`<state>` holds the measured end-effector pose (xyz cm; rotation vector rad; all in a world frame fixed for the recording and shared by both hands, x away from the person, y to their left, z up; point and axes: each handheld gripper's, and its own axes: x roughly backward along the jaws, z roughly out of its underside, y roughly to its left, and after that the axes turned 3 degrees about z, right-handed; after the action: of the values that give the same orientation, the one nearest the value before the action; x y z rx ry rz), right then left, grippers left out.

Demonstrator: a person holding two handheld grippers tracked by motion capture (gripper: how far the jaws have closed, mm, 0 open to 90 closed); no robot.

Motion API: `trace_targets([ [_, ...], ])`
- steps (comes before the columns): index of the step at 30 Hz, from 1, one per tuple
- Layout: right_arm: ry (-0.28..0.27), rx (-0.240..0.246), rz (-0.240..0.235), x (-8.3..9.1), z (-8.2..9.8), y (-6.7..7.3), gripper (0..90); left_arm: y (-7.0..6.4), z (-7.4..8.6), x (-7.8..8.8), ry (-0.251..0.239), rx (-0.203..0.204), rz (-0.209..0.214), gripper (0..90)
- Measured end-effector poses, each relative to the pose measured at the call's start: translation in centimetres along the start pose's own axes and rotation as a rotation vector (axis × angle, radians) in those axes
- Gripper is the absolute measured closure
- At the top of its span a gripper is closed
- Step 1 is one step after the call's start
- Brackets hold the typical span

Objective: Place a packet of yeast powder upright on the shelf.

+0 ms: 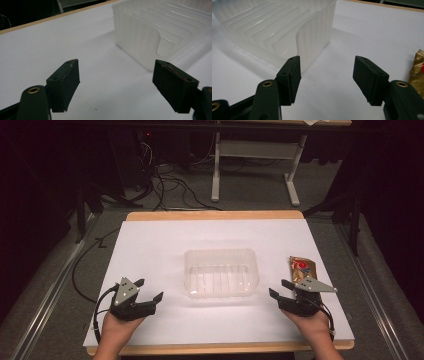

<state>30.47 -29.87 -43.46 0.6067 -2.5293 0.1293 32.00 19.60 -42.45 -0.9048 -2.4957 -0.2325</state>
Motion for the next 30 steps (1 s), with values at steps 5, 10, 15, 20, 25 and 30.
trace_targets([
  [5, 0.005, 0.021, 0.003, 0.1, 0.0, 0.2, 39.4, -0.1, 0.1, -0.2, 0.007, -0.005, 0.004, 22.0],
  [10, -0.002, 0.012, 0.007, 0.1, 0.0, -0.1, 39.0, -0.1, 0.1, -0.3, 0.012, -0.010, 0.007, 21.9],
  [15, -0.001, 0.003, 0.008, 0.2, 0.1, -0.3, 38.6, -0.2, 0.1, -0.4, 0.015, -0.015, 0.010, 21.9],
  [20, -0.007, 0.002, 0.012, 0.3, 0.1, -0.5, 36.6, -0.4, 0.1, -0.5, 0.025, -0.027, 0.012, 21.7],
  [25, -0.015, -0.007, 0.010, 0.5, 0.0, -0.8, 31.7, -0.3, 0.2, -0.5, 0.029, -0.030, 0.015, 21.6],
  [30, -0.017, -0.010, 0.025, 0.8, 0.1, -1.7, 25.8, -0.3, 0.2, -0.5, 0.031, -0.032, 0.014, 21.4],
])
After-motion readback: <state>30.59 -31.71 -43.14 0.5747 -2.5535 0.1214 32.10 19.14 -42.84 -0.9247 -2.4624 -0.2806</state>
